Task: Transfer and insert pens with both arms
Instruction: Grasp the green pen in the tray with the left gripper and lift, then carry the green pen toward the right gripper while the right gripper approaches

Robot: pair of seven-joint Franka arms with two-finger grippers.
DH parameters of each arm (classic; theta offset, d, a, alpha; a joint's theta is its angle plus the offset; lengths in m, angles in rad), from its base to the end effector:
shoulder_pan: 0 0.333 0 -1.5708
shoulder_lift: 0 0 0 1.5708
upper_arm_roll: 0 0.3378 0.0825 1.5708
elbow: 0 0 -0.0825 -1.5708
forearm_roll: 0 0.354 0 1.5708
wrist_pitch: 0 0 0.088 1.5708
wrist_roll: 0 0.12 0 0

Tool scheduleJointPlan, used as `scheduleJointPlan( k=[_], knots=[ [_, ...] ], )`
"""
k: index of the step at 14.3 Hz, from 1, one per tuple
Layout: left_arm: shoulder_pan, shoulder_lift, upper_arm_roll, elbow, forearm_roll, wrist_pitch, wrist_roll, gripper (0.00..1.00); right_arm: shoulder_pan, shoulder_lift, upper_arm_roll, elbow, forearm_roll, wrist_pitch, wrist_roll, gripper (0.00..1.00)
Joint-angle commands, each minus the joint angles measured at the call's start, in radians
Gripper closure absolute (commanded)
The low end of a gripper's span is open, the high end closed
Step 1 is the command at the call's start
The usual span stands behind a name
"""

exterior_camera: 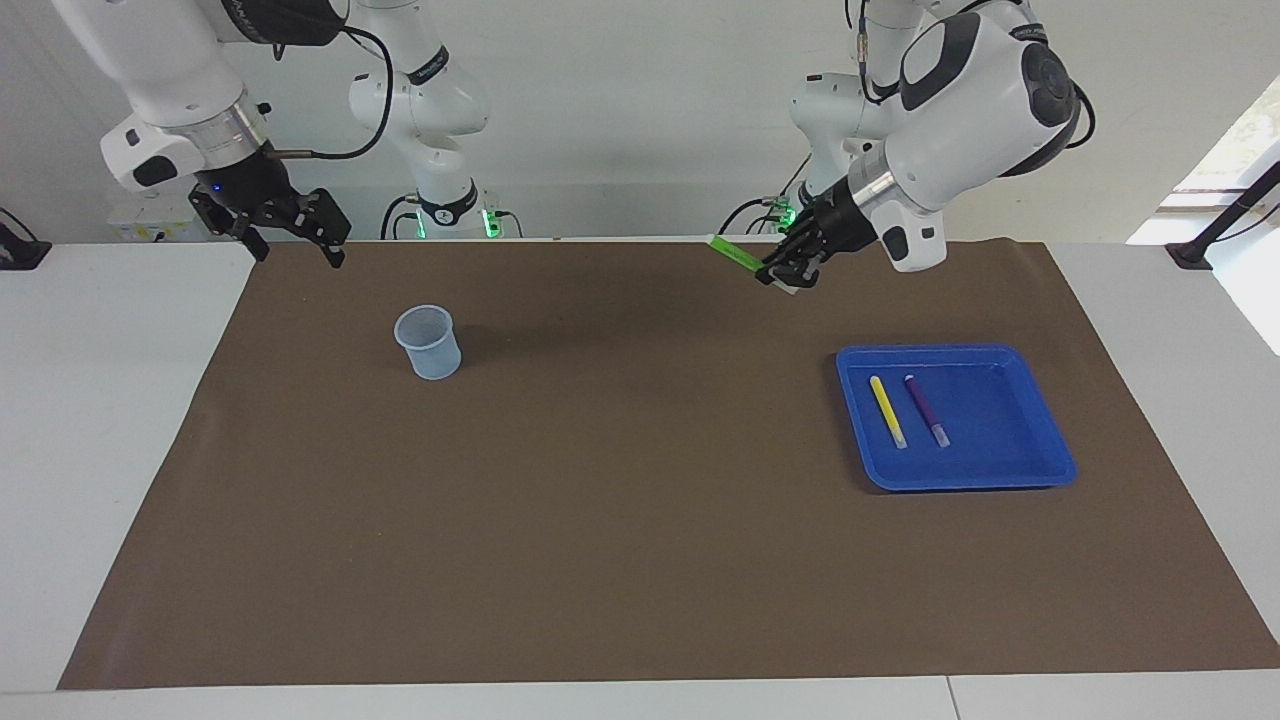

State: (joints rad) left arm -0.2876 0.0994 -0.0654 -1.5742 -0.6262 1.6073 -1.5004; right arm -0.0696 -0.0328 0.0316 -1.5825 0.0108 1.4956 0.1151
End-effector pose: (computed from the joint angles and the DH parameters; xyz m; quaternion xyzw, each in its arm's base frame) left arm 0.5009 -0.2554 0.6037 0.7861 0.5336 -0.2671 0.1612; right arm 0.5046 -0.0175 0.6387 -0.9967 0.0762 0.0272 0.0038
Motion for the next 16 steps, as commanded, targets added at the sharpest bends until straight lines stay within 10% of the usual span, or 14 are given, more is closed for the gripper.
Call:
scheduleJointPlan(
  k=[1, 8, 16],
  knots=[
    [-0.005, -0.087, 0.015, -0.163, -0.169, 0.120, -0.023, 1.00, -0.010, -0.036, 0.008, -0.042, 0.020, -0.009, -0.002, 0.00],
    [-0.185, -0.178, 0.010, -0.364, -0.321, 0.423, -0.064, 1.00, -0.035, -0.068, -0.006, -0.094, 0.529, -0.089, 0.093, 0.00],
    [-0.353, -0.216, 0.010, -0.540, -0.556, 0.744, 0.014, 1.00, 0.228, -0.101, -0.005, -0.186, 0.630, 0.190, 0.419, 0.00]
  ],
)
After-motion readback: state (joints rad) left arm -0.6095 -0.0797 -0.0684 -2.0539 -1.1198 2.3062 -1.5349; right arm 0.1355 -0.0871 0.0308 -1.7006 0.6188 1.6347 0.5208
